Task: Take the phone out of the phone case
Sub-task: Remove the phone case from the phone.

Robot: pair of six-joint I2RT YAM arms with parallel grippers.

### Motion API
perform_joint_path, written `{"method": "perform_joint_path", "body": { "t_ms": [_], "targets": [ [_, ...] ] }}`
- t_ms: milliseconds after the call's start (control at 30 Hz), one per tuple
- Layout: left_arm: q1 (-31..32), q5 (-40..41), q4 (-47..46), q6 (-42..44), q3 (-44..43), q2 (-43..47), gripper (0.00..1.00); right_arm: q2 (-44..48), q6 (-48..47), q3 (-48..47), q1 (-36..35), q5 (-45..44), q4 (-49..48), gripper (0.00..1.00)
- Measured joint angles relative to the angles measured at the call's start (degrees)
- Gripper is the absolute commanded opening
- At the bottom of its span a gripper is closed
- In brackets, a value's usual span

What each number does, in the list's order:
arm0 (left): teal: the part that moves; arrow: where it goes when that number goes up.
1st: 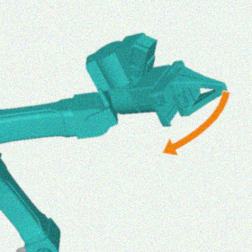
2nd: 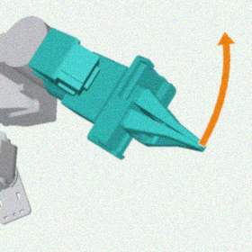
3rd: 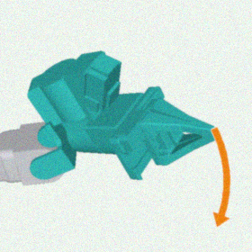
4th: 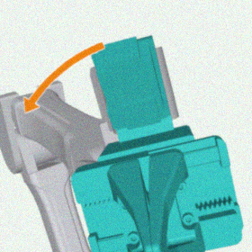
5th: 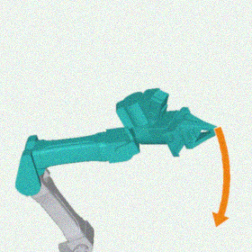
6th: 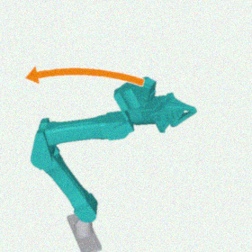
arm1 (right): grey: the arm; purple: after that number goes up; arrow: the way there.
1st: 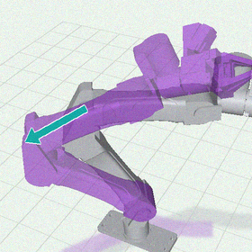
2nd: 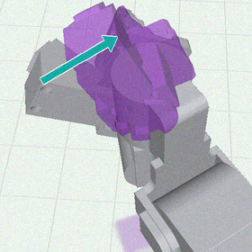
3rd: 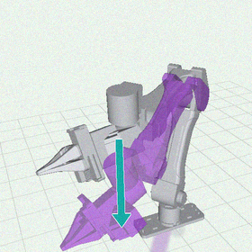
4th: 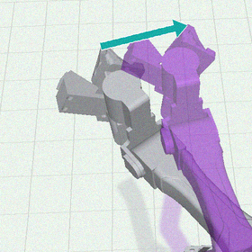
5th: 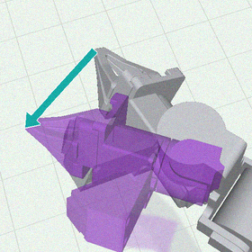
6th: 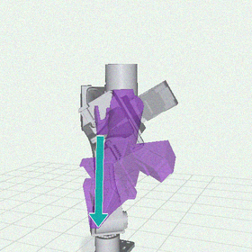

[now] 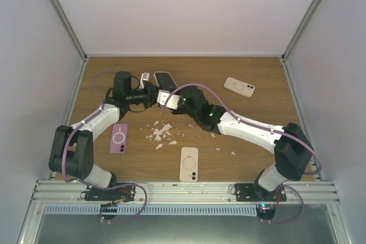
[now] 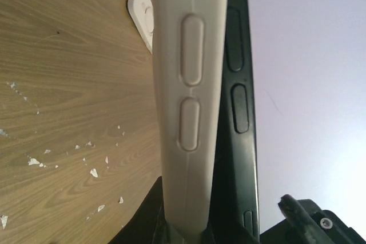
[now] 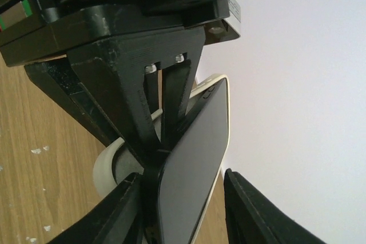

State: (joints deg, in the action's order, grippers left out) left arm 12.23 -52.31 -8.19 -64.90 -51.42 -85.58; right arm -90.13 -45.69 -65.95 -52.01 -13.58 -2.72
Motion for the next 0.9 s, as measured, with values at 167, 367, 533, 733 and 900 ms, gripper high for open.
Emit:
{"method": "perform_joint_path", "body": {
  "t_ms": [167, 367, 533, 733, 900],
  "targets": [
    [0.2, 1.3, -0.5, -0.1, 0.0, 0.0, 0.00, -1.1, 0.2, 0.0, 0.0, -1.0, -1.2, 0.16],
    [0.4, 2.4, -2.3, -1.0, 0.0, 0.0, 0.00, -1.4, -0.1, 0.0, 0.1, -2.0, -2.4, 0.09],
    [0.5, 2.8, -3.1, -1.6, -0.1, 0.0, 0.00, -1.6, -0.2, -0.3, 0.2, -2.4, -2.8, 0.13],
    [0.6, 4.0, -3.2, -1.1, -0.1, 0.0, 0.00, -3.0, -0.1, -0.8, 0.4, -2.9, -4.0, 0.17],
    [1.2, 5.7, -3.6, -1.0, -0.1, 0.0, 0.00, -4.5, -0.2, -1.4, 0.8, -3.6, -5.4, 0.17]
  ]
}}
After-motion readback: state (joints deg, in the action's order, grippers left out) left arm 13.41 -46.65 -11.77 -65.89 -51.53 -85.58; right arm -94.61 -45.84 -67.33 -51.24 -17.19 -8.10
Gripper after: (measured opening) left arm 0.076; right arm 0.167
